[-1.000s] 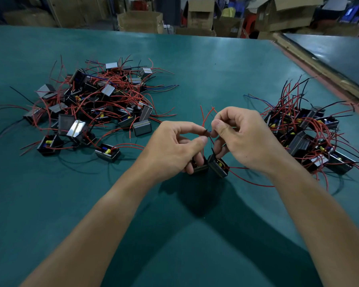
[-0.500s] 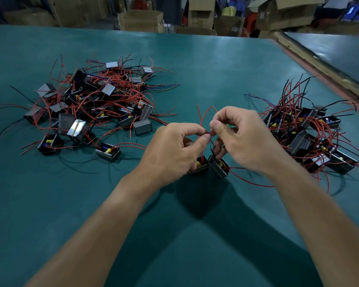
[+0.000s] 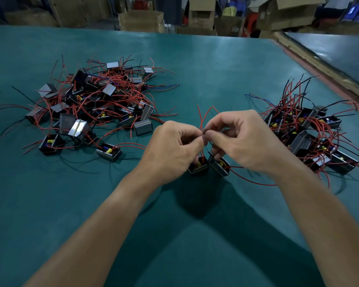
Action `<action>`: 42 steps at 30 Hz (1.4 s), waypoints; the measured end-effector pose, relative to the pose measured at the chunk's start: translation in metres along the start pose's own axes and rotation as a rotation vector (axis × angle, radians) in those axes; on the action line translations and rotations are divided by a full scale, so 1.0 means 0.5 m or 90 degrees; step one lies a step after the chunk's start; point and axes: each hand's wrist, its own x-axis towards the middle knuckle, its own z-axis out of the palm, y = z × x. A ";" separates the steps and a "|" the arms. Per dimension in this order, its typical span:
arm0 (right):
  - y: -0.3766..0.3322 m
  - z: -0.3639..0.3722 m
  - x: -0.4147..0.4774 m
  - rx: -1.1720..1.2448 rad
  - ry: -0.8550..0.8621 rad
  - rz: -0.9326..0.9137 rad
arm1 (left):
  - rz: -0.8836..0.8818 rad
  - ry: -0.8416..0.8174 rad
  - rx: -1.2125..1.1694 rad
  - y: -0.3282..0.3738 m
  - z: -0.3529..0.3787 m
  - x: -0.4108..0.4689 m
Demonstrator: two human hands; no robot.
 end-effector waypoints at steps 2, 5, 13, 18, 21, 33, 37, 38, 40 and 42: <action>0.000 -0.004 0.001 -0.001 -0.005 -0.001 | -0.002 -0.009 0.008 -0.001 0.000 0.001; 0.000 -0.010 0.003 -0.007 -0.004 0.006 | 0.015 -0.018 0.012 -0.002 0.000 0.000; 0.005 -0.009 0.004 -0.026 -0.022 0.043 | 0.040 -0.020 0.014 -0.001 0.001 -0.002; 0.007 -0.007 0.004 -0.045 -0.014 0.024 | 0.058 -0.023 0.023 0.004 0.004 -0.004; 0.010 -0.007 0.004 -0.078 -0.001 -0.001 | 0.062 -0.014 0.045 0.009 0.005 -0.007; 0.000 -0.007 -0.003 -0.115 -0.013 -0.052 | -0.009 -0.020 0.038 0.018 0.004 -0.010; 0.006 -0.011 0.002 -0.120 -0.009 -0.057 | -0.033 -0.031 0.015 0.017 0.002 -0.010; 0.007 -0.012 0.003 -0.116 -0.006 -0.056 | -0.041 -0.033 0.007 0.016 0.003 -0.009; 0.007 -0.010 0.003 -0.102 -0.001 -0.060 | -0.057 -0.035 -0.023 0.016 0.006 -0.008; 0.008 -0.011 0.004 -0.080 0.013 -0.056 | -0.087 -0.040 -0.112 0.019 0.004 -0.005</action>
